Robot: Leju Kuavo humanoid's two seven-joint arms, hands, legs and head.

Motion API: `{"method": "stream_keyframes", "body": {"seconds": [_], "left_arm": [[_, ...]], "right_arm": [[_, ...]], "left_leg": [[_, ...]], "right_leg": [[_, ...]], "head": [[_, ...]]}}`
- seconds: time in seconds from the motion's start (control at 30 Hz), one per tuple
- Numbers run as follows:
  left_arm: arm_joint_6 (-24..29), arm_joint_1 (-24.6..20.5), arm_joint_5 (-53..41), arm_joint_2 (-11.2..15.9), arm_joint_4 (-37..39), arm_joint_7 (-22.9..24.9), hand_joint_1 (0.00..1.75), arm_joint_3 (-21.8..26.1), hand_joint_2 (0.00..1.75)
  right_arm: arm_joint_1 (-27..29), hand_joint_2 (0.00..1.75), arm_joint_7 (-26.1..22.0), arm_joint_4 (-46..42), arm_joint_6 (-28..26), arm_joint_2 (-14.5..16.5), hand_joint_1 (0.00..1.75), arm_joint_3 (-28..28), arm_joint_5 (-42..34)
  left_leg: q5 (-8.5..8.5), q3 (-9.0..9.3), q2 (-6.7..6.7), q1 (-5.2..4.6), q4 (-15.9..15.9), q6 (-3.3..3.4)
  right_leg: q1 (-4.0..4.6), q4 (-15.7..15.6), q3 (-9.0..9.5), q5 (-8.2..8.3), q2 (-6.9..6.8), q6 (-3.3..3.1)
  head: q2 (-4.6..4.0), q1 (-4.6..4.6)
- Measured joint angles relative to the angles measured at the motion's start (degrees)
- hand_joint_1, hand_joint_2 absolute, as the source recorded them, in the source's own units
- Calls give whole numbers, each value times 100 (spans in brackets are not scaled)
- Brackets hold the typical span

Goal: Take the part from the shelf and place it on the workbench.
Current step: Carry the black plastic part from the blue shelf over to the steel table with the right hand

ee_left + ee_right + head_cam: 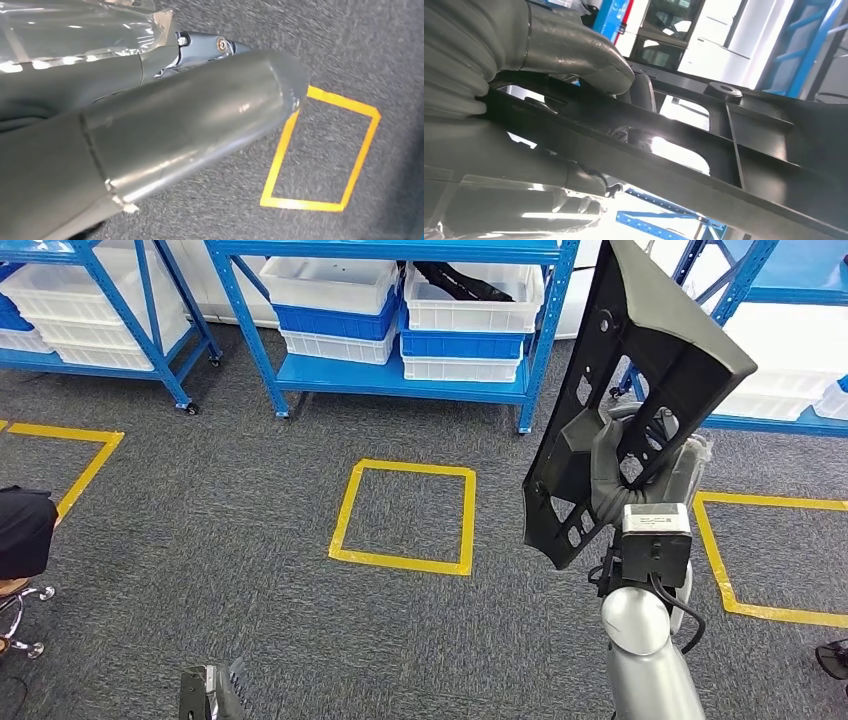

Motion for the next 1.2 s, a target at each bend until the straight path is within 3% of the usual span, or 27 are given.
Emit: {"method": "stream_keyframes", "body": {"seconds": [0.07,0.1,0.2,0.27,0.33,0.4,0.43,0.47,0.5,0.57,0.63,0.73,0.9,1.13,1.2], "left_arm": [[2,-12,0,4,-1,-30,0,16,0],[4,-18,0,7,-2,-50,0,26,0],[9,-22,0,13,-2,-98,0,49,0],[9,-25,-2,6,-2,-119,0,73,0],[7,-28,-4,-2,-2,-138,0,107,0],[1,-27,-4,-2,-1,-156,0,135,0],[-2,-23,-4,-4,-1,-164,0,147,0],[-5,-19,-4,-6,0,-171,0,162,0],[-6,-15,-4,-8,1,-175,0,176,0],[-5,-11,-2,-10,0,-185,0,202,0],[-2,-10,1,-6,-1,-198,0,231,0],[5,-1,9,-4,0,-216,0,280,0],[11,6,22,-11,1,-243,0,332,0],[9,9,37,-13,1,-274,0,392,0],[9,8,36,-8,-1,-278,0,412,0]], "right_arm": [[-19,175,-7,5,0,1,175,-8,-15],[-39,175,-9,11,1,2,175,-10,-18],[-106,175,-15,42,4,19,175,-10,-25],[-143,175,-15,59,7,24,175,-13,-27],[-180,175,-16,81,12,24,175,-19,-29],[-200,175,-18,122,37,17,175,-24,-31],[-201,175,-20,151,56,10,175,-26,-29],[-203,175,-25,180,75,1,175,-28,-24],[-208,175,-32,207,90,-6,175,-30,-16],[-237,175,-58,252,103,-19,175,-30,26],[-271,175,-83,292,105,-28,175,-29,86],[-295,175,-91,347,105,-40,175,-31,146],[-372,175,-91,440,105,-41,175,-30,208],[-487,175,-91,556,96,-41,175,-28,303],[-519,175,-90,577,93,-36,175,-23,310]], "left_leg": [[-35,526,-25,-25,-730,58],[-61,686,-38,-49,-970,82],[-17,686,-41,-122,-1030,142],[63,688,-13,-108,-1131,215],[157,658,14,-86,-1208,283],[218,577,16,-94,-1212,308],[246,537,16,-96,-1209,304],[273,501,14,-97,-1205,295],[295,474,11,-97,-1201,282],[323,431,8,-108,-1169,244],[330,380,11,-134,-1125,221],[372,323,11,-135,-1116,251],[450,322,3,-110,-1167,165],[465,320,-7,-108,-1174,131],[457,312,-15,-129,-1172,170]], "right_leg": [[5,-3,-42,46,-6,56],[1,-7,-53,67,-13,83],[-16,-30,-64,126,-27,162],[-2,62,-139,74,-24,196],[9,542,-379,-204,-11,160],[1,1272,-691,-535,-2,140],[-3,1487,-764,-610,-2,162],[-8,1498,-732,-600,-2,203],[-11,1303,-598,-518,-2,250],[-19,481,-124,-267,-4,312],[-26,-71,164,-121,1,276],[-22,-130,166,-76,9,192],[21,-126,135,-36,7,128],[45,-123,121,-29,5,115],[4,-158,135,-7,0,152]], "head": [[0,8],[0,11],[0,-19],[0,-23],[0,-7],[0,7],[0,8],[0,10],[0,15],[0,19],[0,12],[0,5],[0,3],[0,7],[0,4]]}}
